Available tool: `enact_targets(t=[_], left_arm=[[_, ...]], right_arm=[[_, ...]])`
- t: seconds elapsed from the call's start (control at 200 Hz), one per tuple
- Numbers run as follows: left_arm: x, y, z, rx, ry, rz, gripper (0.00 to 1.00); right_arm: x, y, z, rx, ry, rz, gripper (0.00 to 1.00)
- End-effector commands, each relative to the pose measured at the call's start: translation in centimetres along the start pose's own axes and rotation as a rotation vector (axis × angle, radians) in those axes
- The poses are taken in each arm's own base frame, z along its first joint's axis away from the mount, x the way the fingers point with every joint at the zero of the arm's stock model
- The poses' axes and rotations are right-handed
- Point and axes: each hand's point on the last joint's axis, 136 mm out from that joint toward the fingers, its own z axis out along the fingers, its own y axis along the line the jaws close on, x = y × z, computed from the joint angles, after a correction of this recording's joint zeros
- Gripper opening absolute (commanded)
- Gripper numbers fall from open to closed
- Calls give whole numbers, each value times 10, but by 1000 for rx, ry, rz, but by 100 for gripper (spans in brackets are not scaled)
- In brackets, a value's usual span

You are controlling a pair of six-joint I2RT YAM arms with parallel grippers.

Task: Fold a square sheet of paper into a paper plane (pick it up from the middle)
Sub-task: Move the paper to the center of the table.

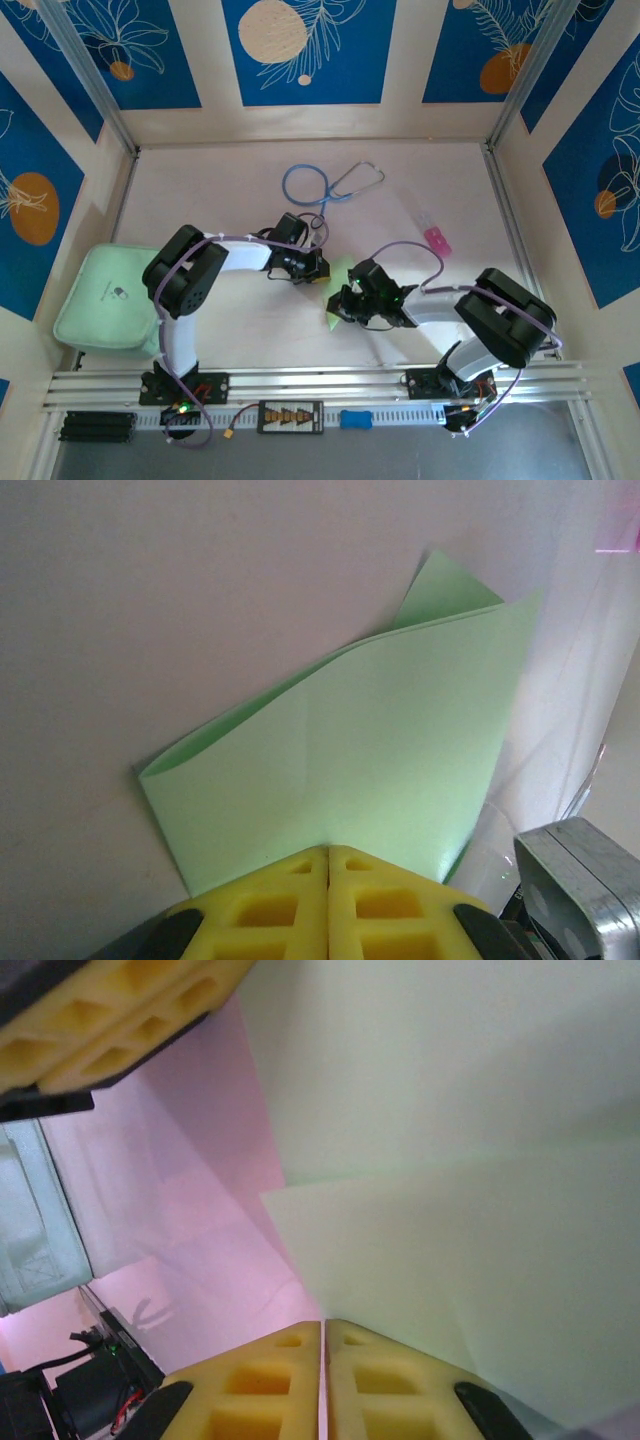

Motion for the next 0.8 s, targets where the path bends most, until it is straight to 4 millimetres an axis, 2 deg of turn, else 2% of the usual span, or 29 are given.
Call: enact_targets(t=[0.0,0.14,0.345,0.485,0.525,0.675,0.795], left_arm=[[25,52,13,-148,62,-68,9],[25,50,13,-142,64,-65,9],[24,47,12,-134,60,-62,9],[25,46,10,-130,60,-60,9],[25,46,10,-132,59,-56,9],[23,41,6,-128,50,-35,9],[22,36,5,-118,57,-10,9]], right_arm=[[3,6,-7,14,10,-40,12],[8,14,-6,-13,43,-66,13],[12,5,4,18,73,-46,11],[19,-21,10,145,113,-7,10],[21,-22,10,138,114,-12,10],[17,1,-4,52,74,-56,12],[3,6,-25,54,-2,-63,17]])
